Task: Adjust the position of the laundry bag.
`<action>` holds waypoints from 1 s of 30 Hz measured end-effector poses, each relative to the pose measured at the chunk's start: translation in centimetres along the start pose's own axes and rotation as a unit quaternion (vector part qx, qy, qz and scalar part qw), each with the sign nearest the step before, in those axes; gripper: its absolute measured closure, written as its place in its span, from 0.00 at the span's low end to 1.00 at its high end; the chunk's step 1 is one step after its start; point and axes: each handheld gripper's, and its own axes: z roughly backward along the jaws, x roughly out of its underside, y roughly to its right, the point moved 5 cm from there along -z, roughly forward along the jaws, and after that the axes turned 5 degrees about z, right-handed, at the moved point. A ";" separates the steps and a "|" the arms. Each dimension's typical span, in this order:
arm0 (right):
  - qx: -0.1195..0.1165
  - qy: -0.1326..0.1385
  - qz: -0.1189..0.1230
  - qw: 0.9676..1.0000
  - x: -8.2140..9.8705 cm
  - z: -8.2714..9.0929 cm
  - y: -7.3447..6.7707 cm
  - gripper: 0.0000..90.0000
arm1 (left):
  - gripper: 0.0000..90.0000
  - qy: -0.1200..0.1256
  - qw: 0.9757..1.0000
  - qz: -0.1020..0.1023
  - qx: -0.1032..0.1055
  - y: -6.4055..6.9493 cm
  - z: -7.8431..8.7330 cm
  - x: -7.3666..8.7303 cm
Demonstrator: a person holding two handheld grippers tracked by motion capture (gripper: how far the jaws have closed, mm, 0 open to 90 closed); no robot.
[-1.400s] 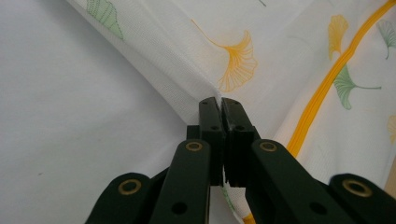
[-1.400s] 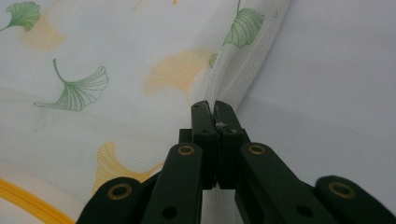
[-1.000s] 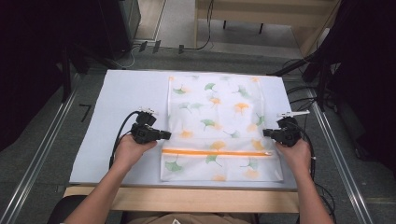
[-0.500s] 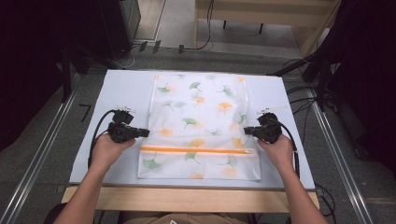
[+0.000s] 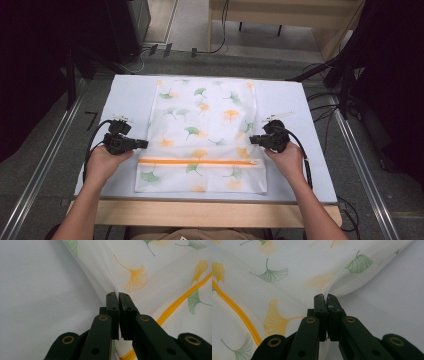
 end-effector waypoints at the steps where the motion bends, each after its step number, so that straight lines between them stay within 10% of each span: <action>1: 0.003 -0.002 0.001 1.000 0.0 0.0 0.0 0.98 | 0.96 -0.001 1.000 -0.003 -0.002 0.2 -0.2 0.0; 14: 0.000 0.026 -0.013 1.000 -0.2 1.1 0.5 0.68 | 0.44 0.026 0.999 -0.026 0.038 1.5 0.3 -0.4; 30: 0.000 0.028 -0.015 1.000 1.4 3.6 -0.5 0.69 | 0.32 0.038 0.995 -0.071 0.059 4.6 0.2 -1.2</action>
